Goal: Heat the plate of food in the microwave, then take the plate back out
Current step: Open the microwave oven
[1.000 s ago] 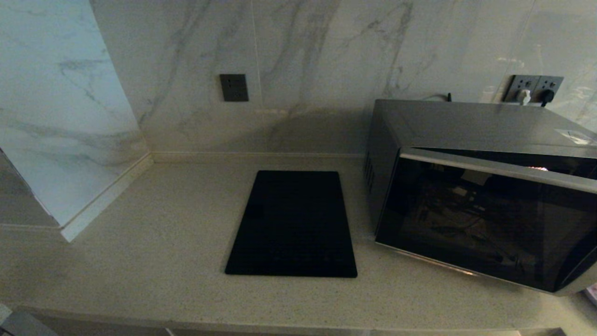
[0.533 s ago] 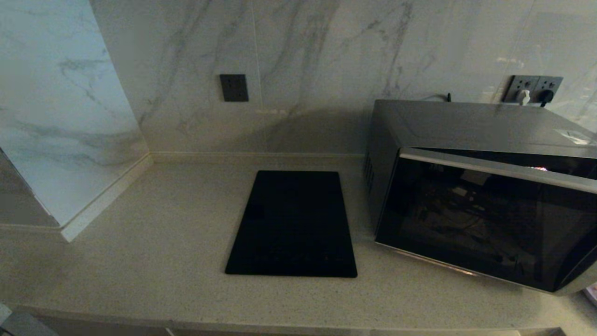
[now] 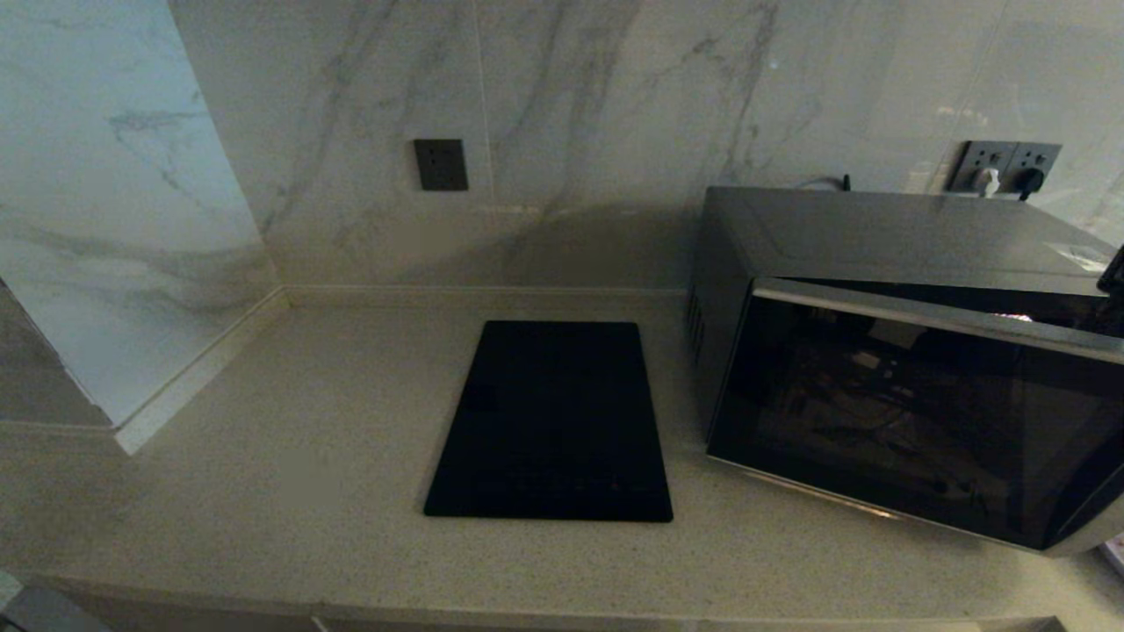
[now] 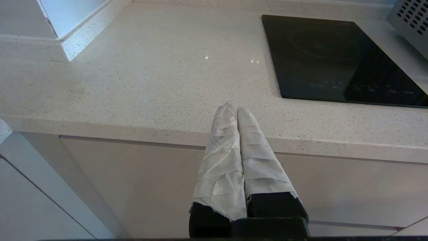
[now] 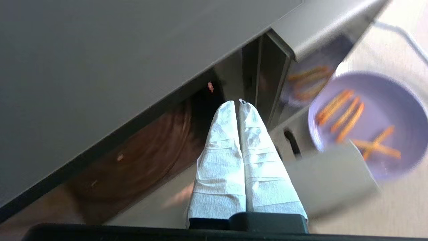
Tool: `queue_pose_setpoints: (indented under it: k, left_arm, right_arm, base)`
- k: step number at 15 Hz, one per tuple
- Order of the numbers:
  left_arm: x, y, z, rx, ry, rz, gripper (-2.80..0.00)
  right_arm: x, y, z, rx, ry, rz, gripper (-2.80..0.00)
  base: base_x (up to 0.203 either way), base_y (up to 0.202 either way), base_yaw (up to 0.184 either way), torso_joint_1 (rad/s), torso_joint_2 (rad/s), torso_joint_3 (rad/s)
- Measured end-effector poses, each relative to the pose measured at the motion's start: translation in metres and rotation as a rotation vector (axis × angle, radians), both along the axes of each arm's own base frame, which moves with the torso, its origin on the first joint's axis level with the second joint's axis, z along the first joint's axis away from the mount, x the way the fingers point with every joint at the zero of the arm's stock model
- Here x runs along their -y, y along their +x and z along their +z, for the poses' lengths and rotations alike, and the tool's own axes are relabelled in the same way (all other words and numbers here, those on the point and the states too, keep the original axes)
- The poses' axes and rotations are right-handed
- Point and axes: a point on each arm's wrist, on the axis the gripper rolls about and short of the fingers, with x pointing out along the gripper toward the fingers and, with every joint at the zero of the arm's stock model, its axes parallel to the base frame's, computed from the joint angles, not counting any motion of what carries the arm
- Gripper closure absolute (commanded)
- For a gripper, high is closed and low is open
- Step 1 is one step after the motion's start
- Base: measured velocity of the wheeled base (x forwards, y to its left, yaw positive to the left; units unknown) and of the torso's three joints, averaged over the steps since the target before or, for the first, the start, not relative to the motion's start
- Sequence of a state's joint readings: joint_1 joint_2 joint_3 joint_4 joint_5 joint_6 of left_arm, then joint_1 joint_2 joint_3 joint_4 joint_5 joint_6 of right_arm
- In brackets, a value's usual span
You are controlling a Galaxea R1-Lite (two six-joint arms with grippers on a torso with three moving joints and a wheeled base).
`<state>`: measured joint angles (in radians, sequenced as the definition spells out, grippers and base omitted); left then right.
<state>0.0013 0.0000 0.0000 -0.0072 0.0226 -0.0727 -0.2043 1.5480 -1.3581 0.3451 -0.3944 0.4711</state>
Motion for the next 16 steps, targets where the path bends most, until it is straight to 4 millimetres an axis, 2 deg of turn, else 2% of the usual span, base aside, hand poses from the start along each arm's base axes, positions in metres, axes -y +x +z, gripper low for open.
queue_pose_setpoints:
  k: [6, 16]
  left_arm:
    - [0.000, 0.000, 0.000, 0.000, 0.000, 0.000, 0.00]
    - [0.000, 0.000, 0.000, 0.000, 0.000, 0.000, 0.00]
  right_arm:
    - [0.001, 0.003, -0.014, -0.020, -0.002, 0.001, 0.00]
    - [-0.007, -0.025, -0.037, -0.106, 0.014, 0.011, 0.00]
  base:
    - [0.000, 0.000, 0.000, 0.000, 0.00, 0.000]
    - [0.000, 0.000, 0.000, 0.000, 0.00, 0.000]
